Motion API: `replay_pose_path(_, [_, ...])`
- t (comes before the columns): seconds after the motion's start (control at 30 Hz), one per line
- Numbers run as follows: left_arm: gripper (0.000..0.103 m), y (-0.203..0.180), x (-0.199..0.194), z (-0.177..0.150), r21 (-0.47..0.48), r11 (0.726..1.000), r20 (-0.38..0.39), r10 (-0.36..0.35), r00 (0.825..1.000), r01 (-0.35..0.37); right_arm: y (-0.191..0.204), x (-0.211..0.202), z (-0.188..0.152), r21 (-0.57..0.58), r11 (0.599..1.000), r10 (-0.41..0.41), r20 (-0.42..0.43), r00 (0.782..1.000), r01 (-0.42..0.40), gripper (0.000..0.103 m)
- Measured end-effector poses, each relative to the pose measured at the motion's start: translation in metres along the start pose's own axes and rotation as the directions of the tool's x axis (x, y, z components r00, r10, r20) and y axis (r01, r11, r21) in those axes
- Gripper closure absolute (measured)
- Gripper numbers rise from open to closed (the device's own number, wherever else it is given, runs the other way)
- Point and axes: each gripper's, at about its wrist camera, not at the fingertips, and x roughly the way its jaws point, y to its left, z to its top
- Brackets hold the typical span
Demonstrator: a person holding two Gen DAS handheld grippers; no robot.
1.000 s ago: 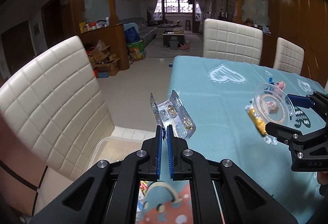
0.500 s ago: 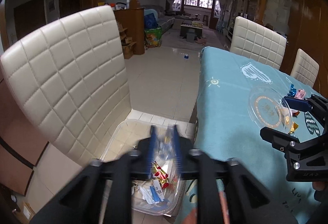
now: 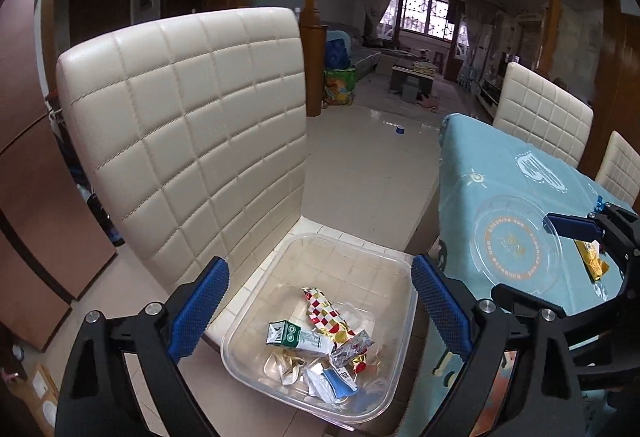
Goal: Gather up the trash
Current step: 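Open the left tool over the bin while the right tool drops the lid in, then move both tools back to the remaining trash on the table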
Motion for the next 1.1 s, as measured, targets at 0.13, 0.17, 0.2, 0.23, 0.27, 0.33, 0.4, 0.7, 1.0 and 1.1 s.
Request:
replay_pose_path(0.13, [0.013,0.009,-0.002,-0.002,-0.018,1.000,-0.002,0.008,1.000,-0.008,0.007,0.001,0.002,-0.016,1.000,0.008,0.008,1.000,-0.008,0.008])
replay_pose_path(0.17, [0.013,0.010,-0.002,-0.001,-0.021,1.000,-0.001,0.006,1.000,-0.006,0.008,0.000,0.002,-0.019,1.000,-0.023,0.020,1.000,0.023,0.004])
replay_pose_path(0.2, [0.013,0.011,-0.003,-0.001,-0.025,1.000,0.001,0.003,1.000,-0.003,0.007,-0.002,0.003,-0.020,0.999,-0.043,0.037,0.998,0.044,0.003])
replay_pose_path(0.23, [0.013,0.011,-0.004,0.000,-0.031,1.000,0.006,-0.002,1.000,0.002,0.005,-0.006,0.002,-0.020,0.998,-0.051,0.051,0.997,0.052,0.003])
replay_pose_path(0.27, [0.013,0.011,-0.005,0.001,-0.034,0.999,0.008,-0.008,1.000,0.008,0.002,-0.007,0.002,-0.014,0.999,-0.052,0.048,0.998,0.052,0.003])
replay_pose_path(0.33, [0.013,0.008,-0.005,0.003,-0.037,0.999,0.007,-0.019,1.000,0.020,-0.008,-0.010,-0.002,0.021,0.998,-0.060,0.039,0.997,0.059,0.003])
replay_pose_path(0.4, [0.013,0.001,-0.005,0.005,-0.034,0.999,0.003,-0.028,1.000,0.028,-0.022,-0.013,-0.008,0.062,0.997,-0.052,0.026,0.998,0.050,0.003])
replay_pose_path(0.7, [0.013,-0.084,-0.001,0.010,0.084,0.986,-0.040,-0.142,0.989,0.145,-0.114,-0.031,-0.066,0.298,0.950,-0.090,-0.039,0.995,0.097,0.003])
replay_pose_path(1.0, [0.013,-0.191,0.006,0.009,0.227,0.936,-0.130,-0.243,0.961,0.268,-0.201,-0.055,-0.141,0.460,0.863,-0.188,-0.086,0.978,0.206,0.009])
replay_pose_path(1.1, [0.013,-0.230,0.008,0.005,0.286,0.913,-0.152,-0.258,0.954,0.292,-0.224,-0.059,-0.161,0.494,0.838,-0.204,-0.112,0.973,0.233,0.021])
